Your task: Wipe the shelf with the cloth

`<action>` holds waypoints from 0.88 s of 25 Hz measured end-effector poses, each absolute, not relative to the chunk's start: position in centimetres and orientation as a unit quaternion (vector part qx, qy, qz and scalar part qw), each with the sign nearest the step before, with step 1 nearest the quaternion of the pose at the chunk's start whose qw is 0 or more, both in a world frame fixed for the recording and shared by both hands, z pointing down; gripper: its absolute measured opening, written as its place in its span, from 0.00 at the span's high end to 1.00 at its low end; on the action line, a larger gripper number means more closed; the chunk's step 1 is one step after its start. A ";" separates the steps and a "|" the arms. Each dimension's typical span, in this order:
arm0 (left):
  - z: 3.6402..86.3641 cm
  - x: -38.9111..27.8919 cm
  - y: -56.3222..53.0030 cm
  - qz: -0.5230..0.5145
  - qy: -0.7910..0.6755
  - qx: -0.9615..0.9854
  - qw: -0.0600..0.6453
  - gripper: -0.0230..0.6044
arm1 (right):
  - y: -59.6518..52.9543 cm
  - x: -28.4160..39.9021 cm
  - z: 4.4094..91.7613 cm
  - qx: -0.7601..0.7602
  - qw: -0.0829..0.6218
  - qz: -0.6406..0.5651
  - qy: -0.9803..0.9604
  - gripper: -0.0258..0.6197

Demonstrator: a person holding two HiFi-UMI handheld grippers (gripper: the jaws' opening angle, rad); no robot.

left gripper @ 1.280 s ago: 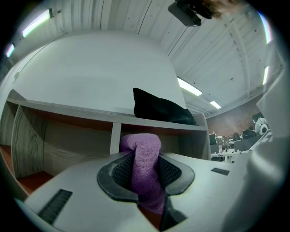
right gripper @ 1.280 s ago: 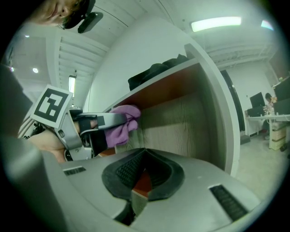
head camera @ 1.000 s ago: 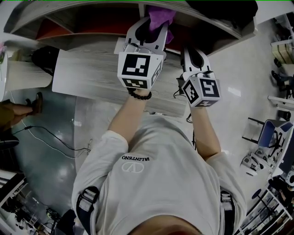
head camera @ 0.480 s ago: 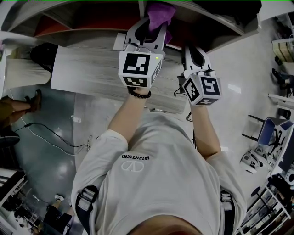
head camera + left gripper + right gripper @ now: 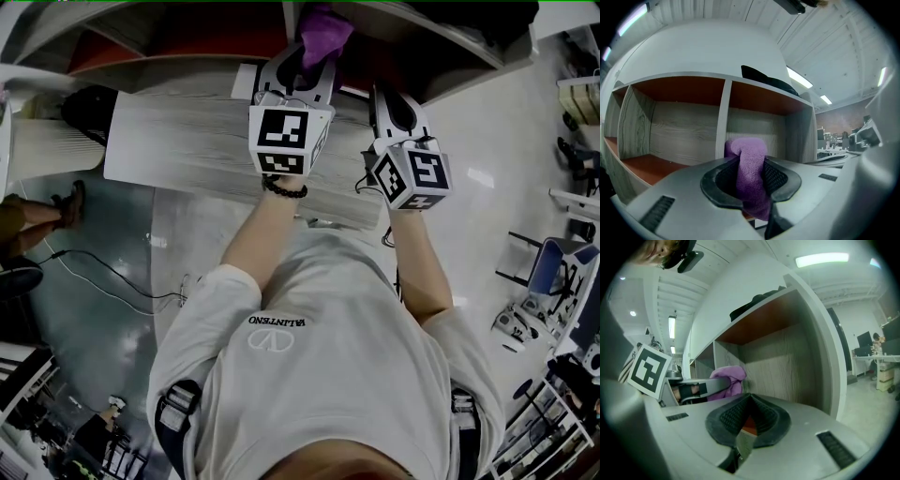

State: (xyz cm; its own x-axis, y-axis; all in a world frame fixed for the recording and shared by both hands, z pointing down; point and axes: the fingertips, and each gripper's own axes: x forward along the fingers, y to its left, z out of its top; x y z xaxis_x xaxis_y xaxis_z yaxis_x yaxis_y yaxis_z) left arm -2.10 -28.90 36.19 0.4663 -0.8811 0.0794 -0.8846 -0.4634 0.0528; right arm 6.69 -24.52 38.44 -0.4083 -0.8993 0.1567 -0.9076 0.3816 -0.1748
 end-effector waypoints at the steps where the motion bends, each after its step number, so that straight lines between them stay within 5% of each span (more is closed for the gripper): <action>1: 36.4 -2.0 -28.9 0.023 -0.516 0.855 0.044 0.80 | -24.5 6.7 38.5 0.543 0.019 0.118 -0.831 0.96; 22: 41.5 -2.3 -29.2 0.043 -0.514 0.855 0.061 0.80 | -24.7 7.0 41.0 0.547 0.033 0.135 -0.826 0.96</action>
State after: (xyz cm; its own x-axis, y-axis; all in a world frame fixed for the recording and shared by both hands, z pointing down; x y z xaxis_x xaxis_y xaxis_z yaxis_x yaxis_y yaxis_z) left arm -2.28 -29.24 41.49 0.4689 -0.8728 0.1353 -0.8832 -0.4652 0.0601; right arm 7.04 -24.73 41.04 -0.3999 -0.8939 0.2028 -0.9118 0.3655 -0.1869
